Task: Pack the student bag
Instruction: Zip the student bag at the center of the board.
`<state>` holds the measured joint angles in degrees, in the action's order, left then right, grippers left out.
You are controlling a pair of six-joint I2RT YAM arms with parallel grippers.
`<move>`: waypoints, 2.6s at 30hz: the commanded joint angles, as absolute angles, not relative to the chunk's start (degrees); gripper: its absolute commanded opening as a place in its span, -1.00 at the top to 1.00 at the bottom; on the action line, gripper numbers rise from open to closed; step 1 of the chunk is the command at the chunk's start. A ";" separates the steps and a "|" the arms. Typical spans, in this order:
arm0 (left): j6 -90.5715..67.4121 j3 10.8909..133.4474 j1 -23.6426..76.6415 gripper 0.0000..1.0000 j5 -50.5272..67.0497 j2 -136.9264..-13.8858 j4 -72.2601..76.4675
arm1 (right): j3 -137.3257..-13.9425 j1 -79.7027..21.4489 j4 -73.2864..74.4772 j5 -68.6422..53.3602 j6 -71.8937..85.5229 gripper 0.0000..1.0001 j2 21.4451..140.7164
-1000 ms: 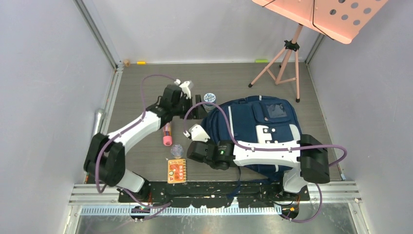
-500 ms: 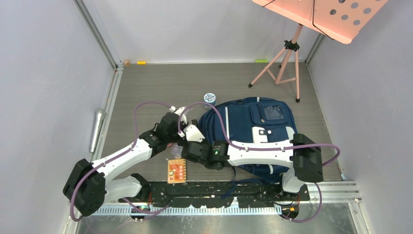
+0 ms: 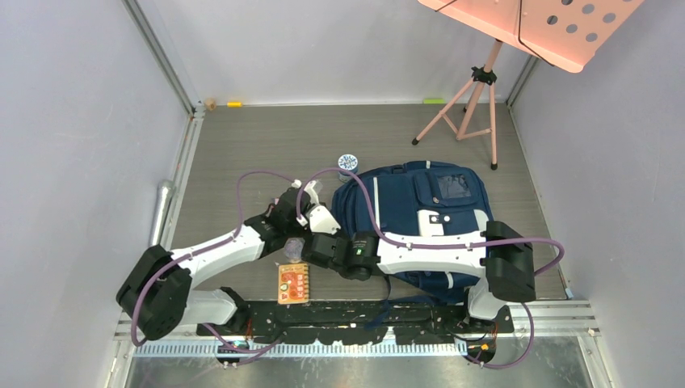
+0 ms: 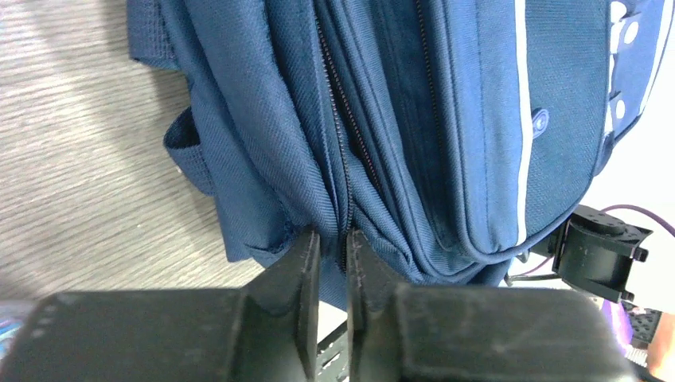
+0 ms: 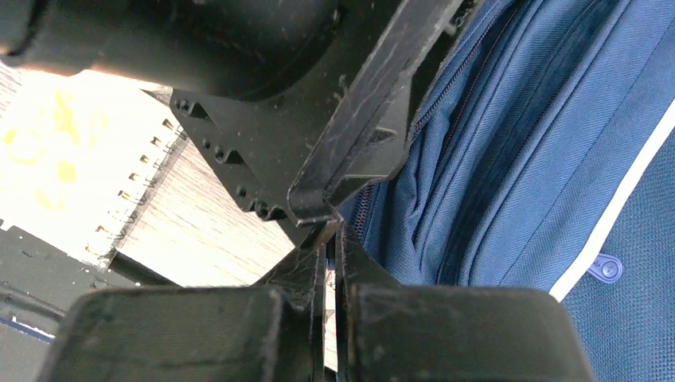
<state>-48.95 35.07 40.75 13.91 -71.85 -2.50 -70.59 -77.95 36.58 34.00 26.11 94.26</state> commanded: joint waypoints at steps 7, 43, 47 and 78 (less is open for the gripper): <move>-40.43 47.02 39.95 1.00 11.63 -78.04 -6.06 | -71.00 -78.31 32.01 30.00 22.32 0.99 91.20; -30.61 70.66 20.27 1.00 26.10 -97.62 -7.65 | -64.66 -78.27 64.65 18.89 37.93 0.99 96.96; -30.67 70.74 19.29 1.00 26.41 -97.81 -7.38 | -63.34 -78.31 66.84 16.91 39.73 0.99 96.33; -35.32 48.04 21.71 0.10 24.83 -72.14 -8.31 | -76.85 -77.75 67.05 27.28 37.68 -0.59 86.79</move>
